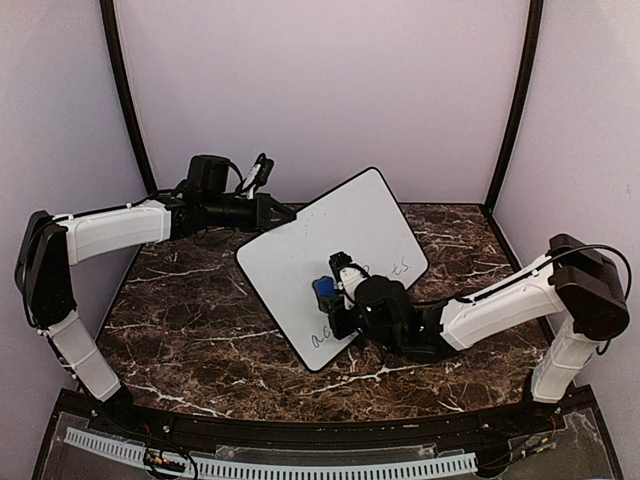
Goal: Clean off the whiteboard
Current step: Erase the whiteboard at the center of the board.
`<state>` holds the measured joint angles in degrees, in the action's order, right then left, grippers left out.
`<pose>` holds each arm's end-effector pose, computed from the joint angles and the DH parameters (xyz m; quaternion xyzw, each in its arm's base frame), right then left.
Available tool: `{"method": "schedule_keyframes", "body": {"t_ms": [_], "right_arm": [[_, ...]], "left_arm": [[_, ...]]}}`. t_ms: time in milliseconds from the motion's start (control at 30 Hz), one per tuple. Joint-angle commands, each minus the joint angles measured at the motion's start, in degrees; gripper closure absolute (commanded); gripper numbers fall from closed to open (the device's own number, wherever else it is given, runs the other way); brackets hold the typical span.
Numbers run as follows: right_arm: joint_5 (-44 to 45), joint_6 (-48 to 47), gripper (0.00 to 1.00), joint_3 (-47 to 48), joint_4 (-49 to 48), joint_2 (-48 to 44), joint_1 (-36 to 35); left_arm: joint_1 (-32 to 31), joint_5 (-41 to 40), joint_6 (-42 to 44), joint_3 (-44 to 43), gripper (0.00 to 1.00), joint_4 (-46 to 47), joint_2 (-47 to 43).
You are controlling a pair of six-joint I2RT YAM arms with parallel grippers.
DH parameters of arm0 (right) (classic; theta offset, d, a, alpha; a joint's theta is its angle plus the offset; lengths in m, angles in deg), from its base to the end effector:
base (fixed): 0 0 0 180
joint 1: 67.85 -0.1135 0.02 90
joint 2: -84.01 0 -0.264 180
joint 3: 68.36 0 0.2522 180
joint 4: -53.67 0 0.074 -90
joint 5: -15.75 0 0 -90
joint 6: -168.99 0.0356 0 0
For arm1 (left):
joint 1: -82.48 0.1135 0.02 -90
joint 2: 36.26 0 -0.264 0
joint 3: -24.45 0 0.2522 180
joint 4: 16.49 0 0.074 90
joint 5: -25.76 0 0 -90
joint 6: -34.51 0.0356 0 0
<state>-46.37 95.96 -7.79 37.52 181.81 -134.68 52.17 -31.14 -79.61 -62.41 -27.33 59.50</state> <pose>0.1550 0.3199 0.1845 -0.2137 0.7831 0.2189 0.5414 0.3298 -0.2153 0.3021 0.2060 0.7740 -0.4594 0.3840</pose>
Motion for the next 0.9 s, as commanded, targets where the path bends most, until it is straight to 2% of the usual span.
{"method": "schedule_keyframes", "body": {"t_ms": [0,167,400,500,633,867], "right_arm": [[2.4,2.5,0.75,-3.4,0.6,-0.2,0.0],[2.6,-1.0,0.75,-2.5,-2.4,0.5,-0.2],[-0.9,-7.4,0.75,6.5,-3.7,4.3,-0.2],[-3.5,-7.1,0.75,8.9,-3.0,6.1,-0.6],[-2.5,-6.1,0.75,10.4,0.4,7.2,-3.4],[-0.5,-0.3,0.75,5.0,3.7,5.9,-7.6]], "left_arm": [[-2.4,1.9,2.7,0.6,1.00,-2.4,-0.7],[-2.4,1.8,2.7,0.6,1.00,-2.5,-0.5],[-2.4,2.1,2.6,0.6,1.00,-2.4,-0.3],[-2.4,1.5,2.9,0.6,1.00,-2.6,-0.4],[-2.4,1.0,3.1,0.4,1.00,-2.6,-0.4],[-2.4,1.5,2.5,0.5,1.00,-2.6,-0.3]]}}
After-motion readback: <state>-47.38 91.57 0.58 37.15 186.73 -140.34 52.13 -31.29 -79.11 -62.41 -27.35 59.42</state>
